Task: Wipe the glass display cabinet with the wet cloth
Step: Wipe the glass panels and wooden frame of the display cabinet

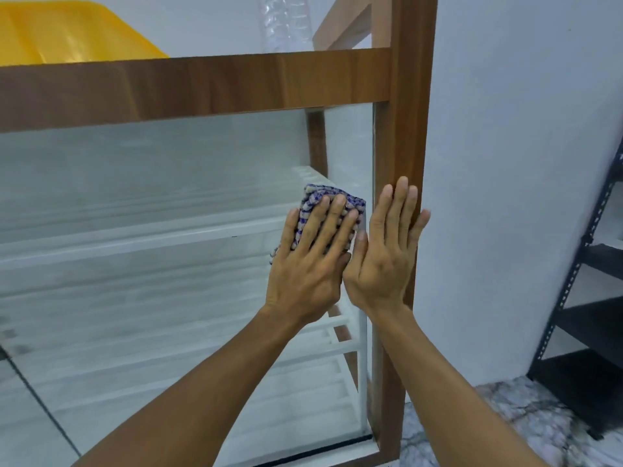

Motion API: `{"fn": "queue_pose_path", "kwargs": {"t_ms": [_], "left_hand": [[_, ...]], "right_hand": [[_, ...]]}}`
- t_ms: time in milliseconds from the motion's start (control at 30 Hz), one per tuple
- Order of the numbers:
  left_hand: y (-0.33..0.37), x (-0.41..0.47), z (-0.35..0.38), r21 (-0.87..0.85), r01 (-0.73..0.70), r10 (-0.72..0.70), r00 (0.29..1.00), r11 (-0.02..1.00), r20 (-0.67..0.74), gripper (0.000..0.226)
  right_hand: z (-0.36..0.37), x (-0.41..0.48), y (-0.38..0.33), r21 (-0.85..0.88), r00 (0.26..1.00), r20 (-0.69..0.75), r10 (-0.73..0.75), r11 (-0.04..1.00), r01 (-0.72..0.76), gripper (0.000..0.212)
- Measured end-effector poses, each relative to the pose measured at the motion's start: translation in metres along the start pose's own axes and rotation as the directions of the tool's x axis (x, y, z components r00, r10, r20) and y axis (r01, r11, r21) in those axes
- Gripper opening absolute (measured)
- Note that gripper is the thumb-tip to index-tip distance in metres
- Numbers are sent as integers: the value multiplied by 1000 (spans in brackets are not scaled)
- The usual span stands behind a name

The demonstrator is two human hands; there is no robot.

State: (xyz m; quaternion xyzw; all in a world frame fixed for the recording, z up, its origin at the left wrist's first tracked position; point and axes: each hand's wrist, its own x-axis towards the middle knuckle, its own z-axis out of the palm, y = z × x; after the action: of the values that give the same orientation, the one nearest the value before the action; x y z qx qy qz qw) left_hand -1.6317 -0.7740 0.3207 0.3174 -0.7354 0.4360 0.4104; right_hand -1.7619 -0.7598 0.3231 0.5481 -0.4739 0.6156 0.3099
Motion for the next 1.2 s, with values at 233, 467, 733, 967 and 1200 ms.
{"fn": "queue_pose_path", "kwargs": {"t_ms": [233, 467, 733, 967, 1200], "left_hand": [[-65, -40, -29, 58, 108, -107, 994, 992, -21, 58], [-147, -99, -65, 105, 175, -172, 984, 979, -36, 67], [-243, -164, -112, 149, 300, -296, 954, 942, -47, 65], [-313, -203, -145, 164, 317, -312, 949, 934, -54, 63], [-319, -236, -148, 172, 439, -429, 898, 882, -94, 66]], "right_hand": [[33, -17, -63, 158, 974, 134, -181, 974, 160, 53], [72, -44, -159, 210, 950, 177, -255, 953, 217, 55], [112, -65, -276, 255, 907, 217, -362, 918, 305, 58], [141, -93, -349, 255, 885, 228, -406, 902, 348, 53], [152, -115, -353, 179, 861, 208, -464, 883, 433, 64]]}}
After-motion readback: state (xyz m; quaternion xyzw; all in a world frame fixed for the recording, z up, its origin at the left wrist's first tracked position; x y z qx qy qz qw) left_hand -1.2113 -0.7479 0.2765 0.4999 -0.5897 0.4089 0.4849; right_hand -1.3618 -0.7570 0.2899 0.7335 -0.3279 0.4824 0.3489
